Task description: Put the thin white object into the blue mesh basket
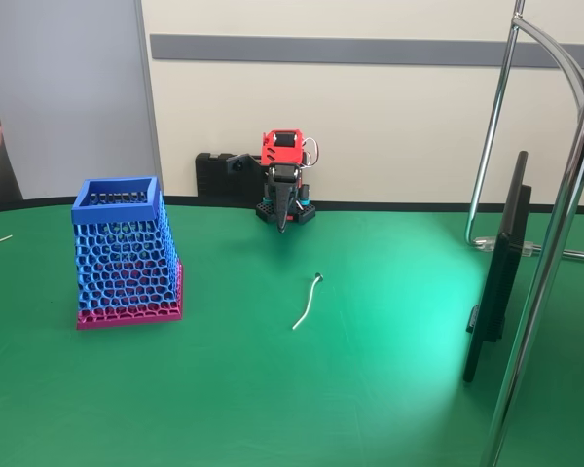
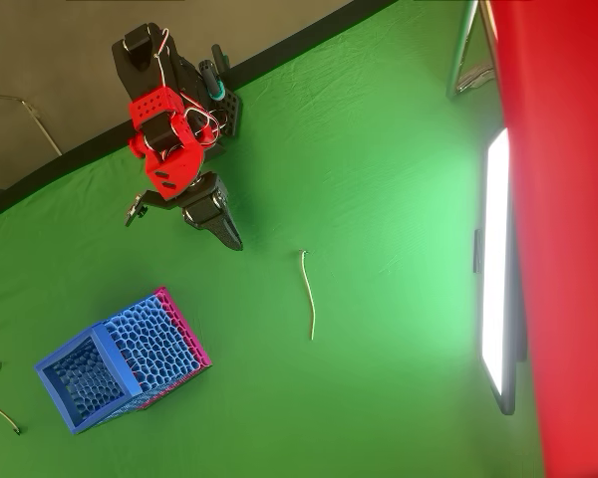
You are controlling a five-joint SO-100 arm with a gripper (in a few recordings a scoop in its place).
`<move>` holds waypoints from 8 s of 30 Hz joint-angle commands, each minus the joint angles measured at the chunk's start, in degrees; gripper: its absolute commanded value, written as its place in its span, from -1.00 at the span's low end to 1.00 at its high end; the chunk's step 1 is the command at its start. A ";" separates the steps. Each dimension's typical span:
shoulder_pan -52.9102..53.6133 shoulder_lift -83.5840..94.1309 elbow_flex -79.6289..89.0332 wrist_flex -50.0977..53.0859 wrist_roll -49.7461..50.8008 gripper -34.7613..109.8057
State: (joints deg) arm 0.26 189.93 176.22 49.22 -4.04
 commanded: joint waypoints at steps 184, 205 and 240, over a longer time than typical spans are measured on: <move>-7.47 -105.64 -119.27 3.43 1.93 -0.51; 15.38 -96.68 -109.16 -11.51 43.77 -0.51; 30.50 -78.57 -70.22 -26.89 52.21 -0.51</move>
State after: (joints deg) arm 29.97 108.63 105.82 23.12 49.83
